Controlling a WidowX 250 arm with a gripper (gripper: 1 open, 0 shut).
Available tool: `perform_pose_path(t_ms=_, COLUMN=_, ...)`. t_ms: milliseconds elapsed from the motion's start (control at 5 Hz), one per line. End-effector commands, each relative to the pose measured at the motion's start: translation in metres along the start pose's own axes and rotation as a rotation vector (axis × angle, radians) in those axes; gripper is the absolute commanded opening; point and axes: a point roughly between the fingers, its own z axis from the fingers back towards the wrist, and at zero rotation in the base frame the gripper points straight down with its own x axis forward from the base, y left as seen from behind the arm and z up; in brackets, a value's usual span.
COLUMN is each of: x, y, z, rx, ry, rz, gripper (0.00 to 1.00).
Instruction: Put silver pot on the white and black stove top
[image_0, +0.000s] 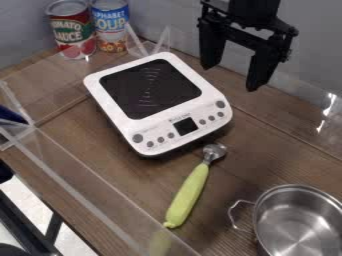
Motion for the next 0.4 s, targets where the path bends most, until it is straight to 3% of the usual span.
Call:
perform_pose_path(t_ms=0, x=-0.015, y=-0.019, z=-0.002, rx=0.004, ry=0.013, rz=-0.048, gripper=1.0)
perform_pose_path(t_ms=200, x=-0.022, y=-0.046, z=-0.022, rx=0.005, ry=0.023, rz=-0.153, gripper=1.0)
